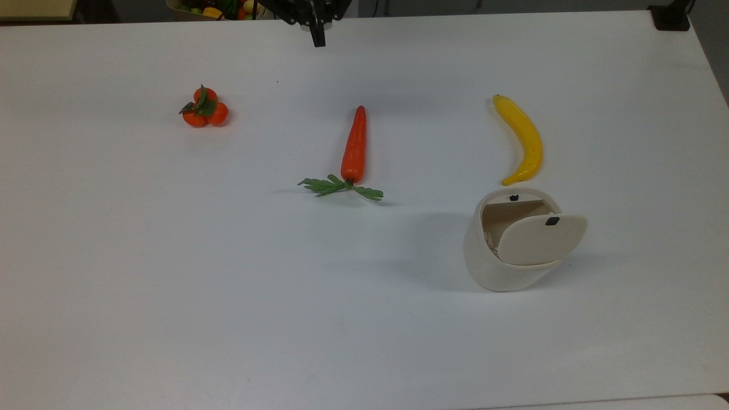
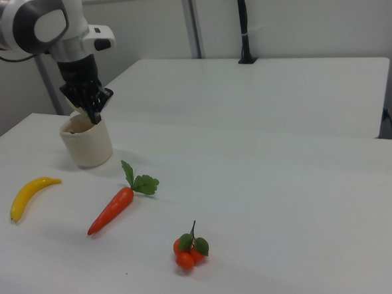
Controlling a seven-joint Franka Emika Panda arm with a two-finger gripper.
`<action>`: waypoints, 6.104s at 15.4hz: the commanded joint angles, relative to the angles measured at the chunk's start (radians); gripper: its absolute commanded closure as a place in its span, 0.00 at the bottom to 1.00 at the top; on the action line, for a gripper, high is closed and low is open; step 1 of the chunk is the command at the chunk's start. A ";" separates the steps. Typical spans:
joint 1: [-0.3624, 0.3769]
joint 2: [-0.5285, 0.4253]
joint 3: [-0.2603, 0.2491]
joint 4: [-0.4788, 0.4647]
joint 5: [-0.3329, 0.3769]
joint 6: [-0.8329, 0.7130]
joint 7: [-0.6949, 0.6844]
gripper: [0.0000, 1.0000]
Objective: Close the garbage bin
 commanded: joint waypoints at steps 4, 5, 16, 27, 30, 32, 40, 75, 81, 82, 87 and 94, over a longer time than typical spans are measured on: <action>0.016 0.050 0.012 -0.011 0.022 0.108 -0.017 1.00; 0.016 0.061 0.012 -0.011 0.024 0.128 -0.017 1.00; 0.100 0.186 0.096 0.008 0.061 0.664 0.072 1.00; 0.220 0.464 0.115 0.221 0.047 1.029 0.158 1.00; 0.237 0.515 0.115 0.254 0.044 1.099 0.157 1.00; 0.249 0.547 0.115 0.262 0.025 1.151 0.157 1.00; 0.256 0.570 0.116 0.219 0.005 1.165 0.158 1.00; 0.193 0.357 0.173 -0.084 0.008 0.946 0.161 1.00; 0.133 0.216 0.173 -0.081 0.021 0.682 0.161 0.97; 0.124 0.187 0.172 -0.081 0.021 0.627 0.161 0.96; 0.091 0.044 0.149 -0.069 0.021 0.285 0.161 0.33; 0.006 -0.105 0.130 -0.017 0.016 -0.123 0.164 0.00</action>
